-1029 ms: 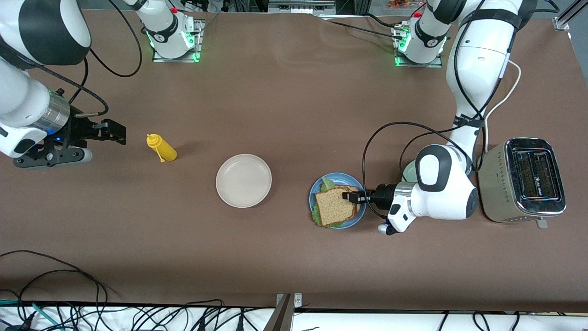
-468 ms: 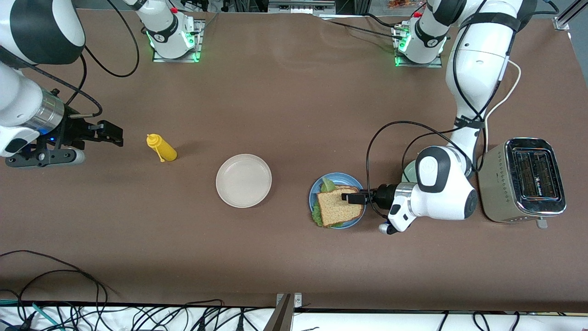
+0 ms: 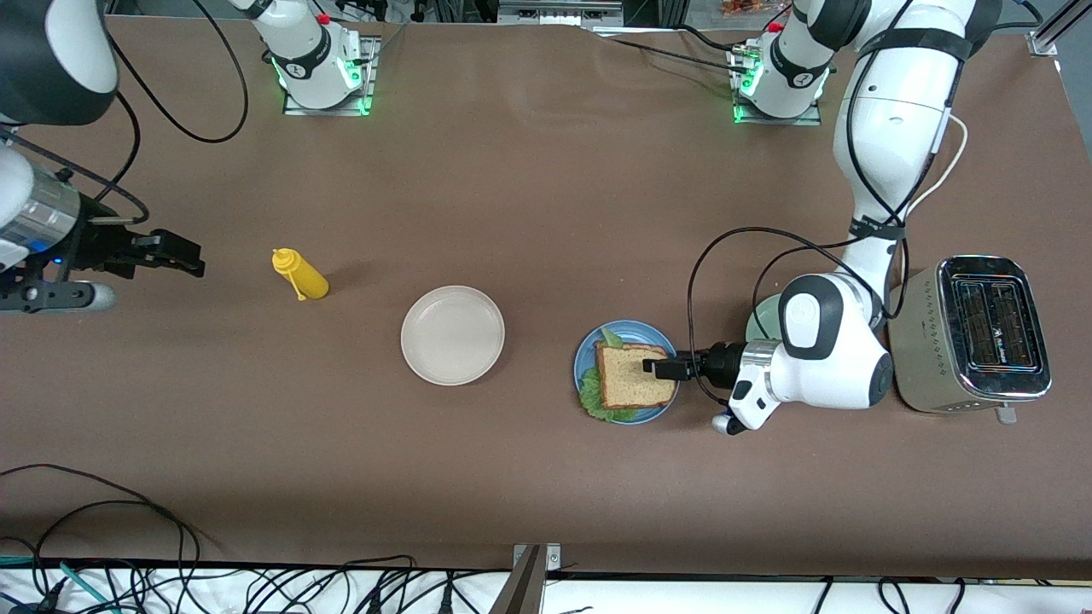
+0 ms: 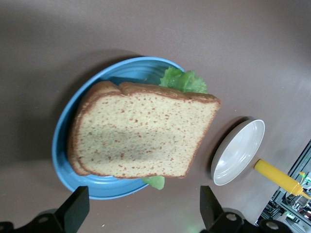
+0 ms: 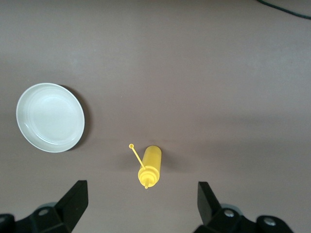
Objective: Make sandwich in blue plate with both arms
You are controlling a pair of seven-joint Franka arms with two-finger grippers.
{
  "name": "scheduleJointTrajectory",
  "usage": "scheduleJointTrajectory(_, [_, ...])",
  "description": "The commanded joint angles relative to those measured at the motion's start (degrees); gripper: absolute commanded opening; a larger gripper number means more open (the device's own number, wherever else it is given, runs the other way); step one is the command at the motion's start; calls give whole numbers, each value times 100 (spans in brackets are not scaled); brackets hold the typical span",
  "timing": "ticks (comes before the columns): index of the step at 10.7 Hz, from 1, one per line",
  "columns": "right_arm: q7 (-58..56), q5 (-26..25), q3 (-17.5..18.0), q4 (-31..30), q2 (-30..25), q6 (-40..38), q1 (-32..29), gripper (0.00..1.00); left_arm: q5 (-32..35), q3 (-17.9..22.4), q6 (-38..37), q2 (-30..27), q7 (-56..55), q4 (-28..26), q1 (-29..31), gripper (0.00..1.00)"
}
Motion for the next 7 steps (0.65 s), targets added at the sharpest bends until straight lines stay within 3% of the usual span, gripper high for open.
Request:
scheduleJointTrajectory(1, [-85, 231, -257, -115, -286, -36, -31, 100, 967, -8, -157, -376, -12, -9, 60, 100])
scheduleJointTrajectory(3, [-77, 231, -239, -115, -304, -36, -31, 100, 1128, 44, -603, -683, -3, 8, 296, 100])
scheduleJointTrajectory(7, [-85, 275, -327, -115, -313, -80, -31, 100, 3225, 44, -1580, -1667, 723, 44, 614, 100])
